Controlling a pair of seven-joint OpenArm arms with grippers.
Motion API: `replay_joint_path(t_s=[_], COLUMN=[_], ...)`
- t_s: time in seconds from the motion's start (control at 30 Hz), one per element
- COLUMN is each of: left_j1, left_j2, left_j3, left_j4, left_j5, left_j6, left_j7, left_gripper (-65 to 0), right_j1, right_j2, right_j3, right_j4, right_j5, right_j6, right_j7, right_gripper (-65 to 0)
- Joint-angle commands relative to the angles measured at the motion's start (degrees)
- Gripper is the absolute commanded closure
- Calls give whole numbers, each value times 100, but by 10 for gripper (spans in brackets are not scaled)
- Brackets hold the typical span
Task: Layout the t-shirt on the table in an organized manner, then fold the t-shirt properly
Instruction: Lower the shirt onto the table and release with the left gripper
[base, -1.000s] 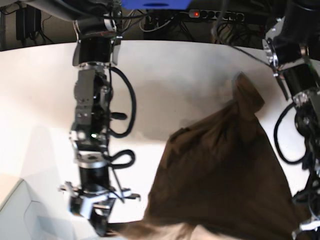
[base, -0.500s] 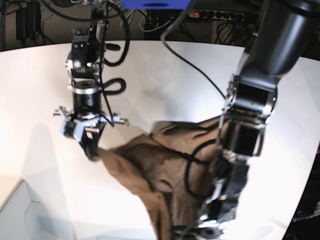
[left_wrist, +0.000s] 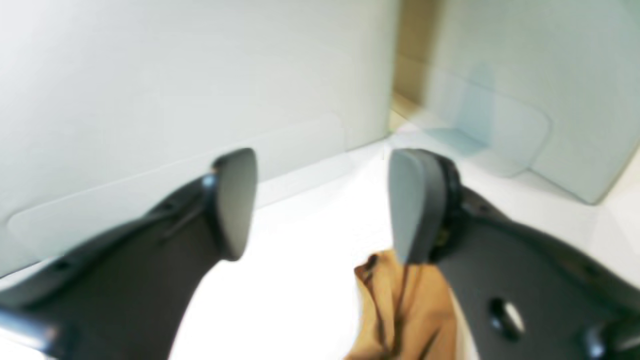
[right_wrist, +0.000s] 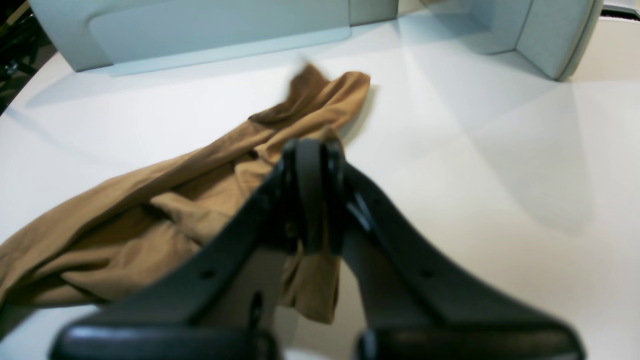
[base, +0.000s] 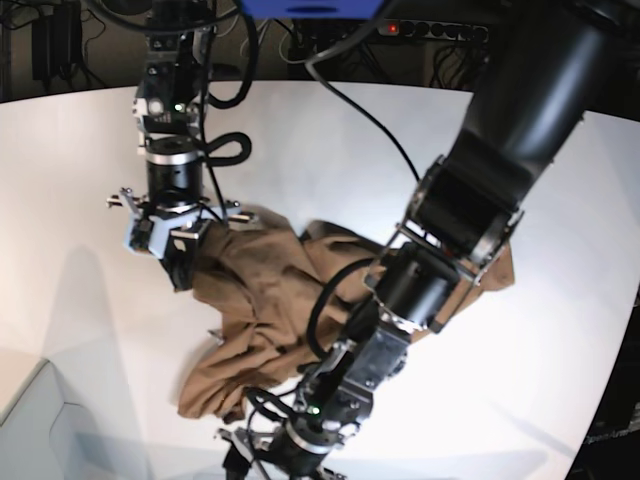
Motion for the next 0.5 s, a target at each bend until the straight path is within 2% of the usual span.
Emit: replay_joint_path(t_s=[0.0, 0.13, 0.33, 0.47], left_j1=[-119, 936, 3063, 4514], left_j2=[-208, -1105, -2309, -3162], left_j3=[-91, -566, -1234, -1673], left_j4=[314, 1975, 4771, 6072], left_j5=[-29, -37, 15, 15], left_j6=[52, 52, 52, 61], left_j7=[-169, 552, 1853, 2179], left_gripper=[-426, -427, -427, -427], right_j1=[81, 90, 186, 230], right_j2=[-18, -18, -18, -18], right_j3=[72, 222, 283, 283], right_j4=[105, 105, 105, 105], right_j5=[-3, 5, 5, 14], right_j6=[3, 12, 21, 21], right_j7=[155, -56, -47, -47], right_gripper=[0, 0, 0, 0])
